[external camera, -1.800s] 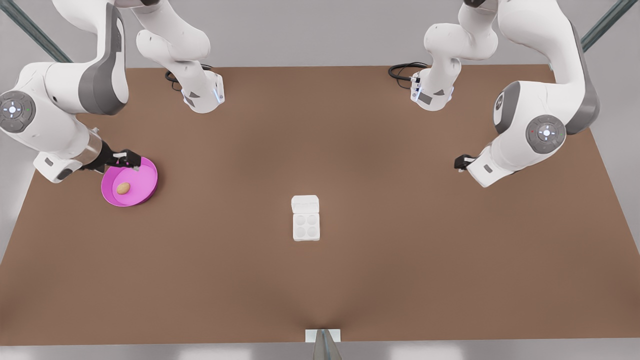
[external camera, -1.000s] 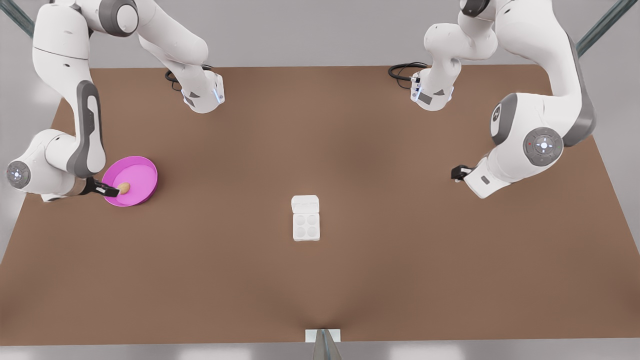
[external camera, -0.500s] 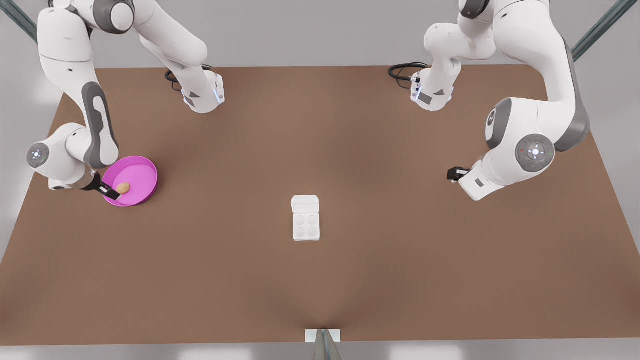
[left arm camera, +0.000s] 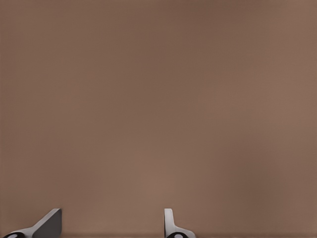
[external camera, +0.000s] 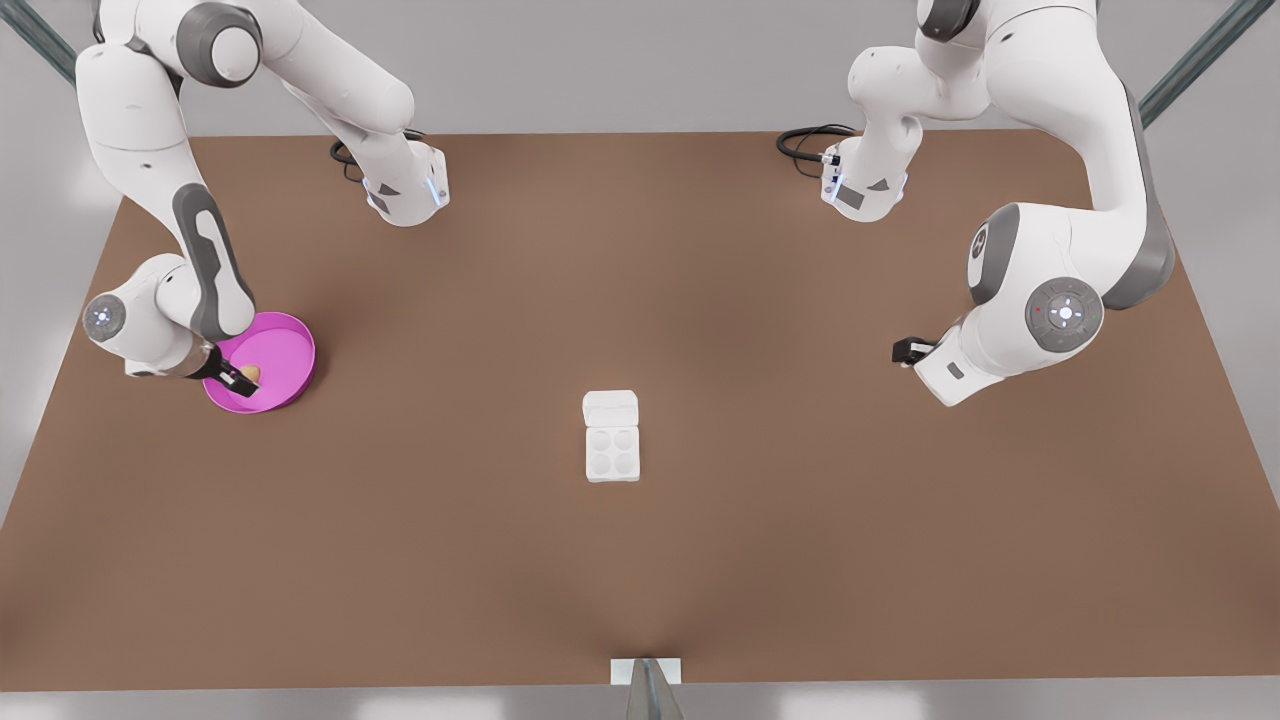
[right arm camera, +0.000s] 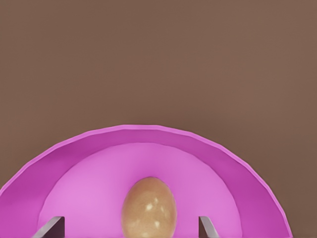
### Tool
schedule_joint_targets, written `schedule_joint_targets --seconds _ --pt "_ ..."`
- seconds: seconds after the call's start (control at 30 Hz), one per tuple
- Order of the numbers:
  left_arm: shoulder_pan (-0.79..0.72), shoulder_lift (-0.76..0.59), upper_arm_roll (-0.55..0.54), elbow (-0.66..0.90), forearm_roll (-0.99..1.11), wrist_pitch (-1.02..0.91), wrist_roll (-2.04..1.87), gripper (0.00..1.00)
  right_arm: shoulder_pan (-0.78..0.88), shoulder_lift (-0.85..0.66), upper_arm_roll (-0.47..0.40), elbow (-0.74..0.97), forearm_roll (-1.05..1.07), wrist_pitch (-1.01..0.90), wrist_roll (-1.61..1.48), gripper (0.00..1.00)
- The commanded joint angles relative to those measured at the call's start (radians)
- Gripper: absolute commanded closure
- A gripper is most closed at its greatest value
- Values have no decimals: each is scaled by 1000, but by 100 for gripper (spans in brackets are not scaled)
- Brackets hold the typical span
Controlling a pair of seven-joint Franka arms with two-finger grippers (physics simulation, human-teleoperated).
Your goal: Pack egg into the box and close the box lid
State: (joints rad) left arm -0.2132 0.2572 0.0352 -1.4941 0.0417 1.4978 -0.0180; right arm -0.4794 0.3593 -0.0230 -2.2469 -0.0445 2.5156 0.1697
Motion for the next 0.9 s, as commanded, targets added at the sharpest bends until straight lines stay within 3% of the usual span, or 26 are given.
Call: schedule_joint_targets --seconds 0.0,0.5,0.87 --pt "0 -1 0 2 1 -1 -5 0 -1 13 -2 1 -2 20 7 0" --pt "0 -1 0 2 1 -2 -5 0 -4 69 -11 12 -5 20 -42 0" --pt "-2 -1 0 2 1 -2 -5 0 -4 66 -11 23 -5 0 -58 7"
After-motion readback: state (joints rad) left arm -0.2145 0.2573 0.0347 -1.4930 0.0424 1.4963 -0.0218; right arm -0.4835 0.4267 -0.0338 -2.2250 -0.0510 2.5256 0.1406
